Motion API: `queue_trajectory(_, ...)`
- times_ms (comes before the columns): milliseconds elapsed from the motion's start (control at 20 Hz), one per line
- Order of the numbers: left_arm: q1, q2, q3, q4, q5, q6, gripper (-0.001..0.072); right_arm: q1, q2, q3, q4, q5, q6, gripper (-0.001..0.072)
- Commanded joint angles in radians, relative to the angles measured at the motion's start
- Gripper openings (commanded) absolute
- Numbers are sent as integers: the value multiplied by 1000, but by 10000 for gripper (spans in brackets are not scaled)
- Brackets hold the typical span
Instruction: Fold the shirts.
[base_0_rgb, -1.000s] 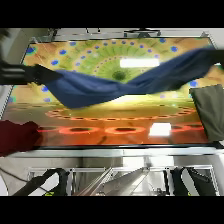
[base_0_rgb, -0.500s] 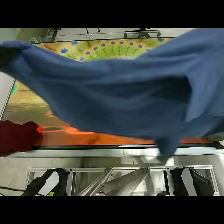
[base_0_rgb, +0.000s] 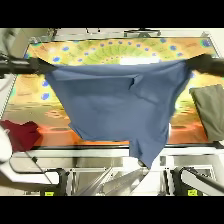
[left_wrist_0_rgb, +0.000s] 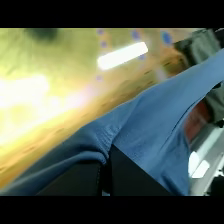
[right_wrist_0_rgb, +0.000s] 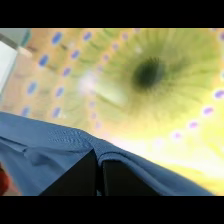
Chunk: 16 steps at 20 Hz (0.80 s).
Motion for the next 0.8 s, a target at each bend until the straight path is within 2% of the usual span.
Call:
queue_trajectory(0, -9, -288, 43, 69, 126, 56, 22, 80, -278, -61, 72, -203, -140, 14)
queue_trajectory(100, -9, -443, 153, 66, 180, 57, 22, 96, -424, -31, 229, -281, -236, 14)
queue_trajectory(250, -20, -609, 326, 47, 231, 58, 22, 98, -583, 33, 438, -300, -374, 14)
queue_trajectory(350, -38, -638, 356, 49, 297, 84, 23, 97, -641, 80, 485, -312, -400, 14)
queue_trajectory(450, -52, -635, 356, 48, 324, 133, 23, 97, -658, 102, 483, -310, -401, 14)
queue_trajectory(550, -56, -631, 356, 66, 305, 144, 23, 95, -657, 102, 456, -301, -400, 13)
queue_trajectory(750, -48, -599, 266, 132, 287, 150, 22, 89, -657, 102, 201, -279, -272, 13)
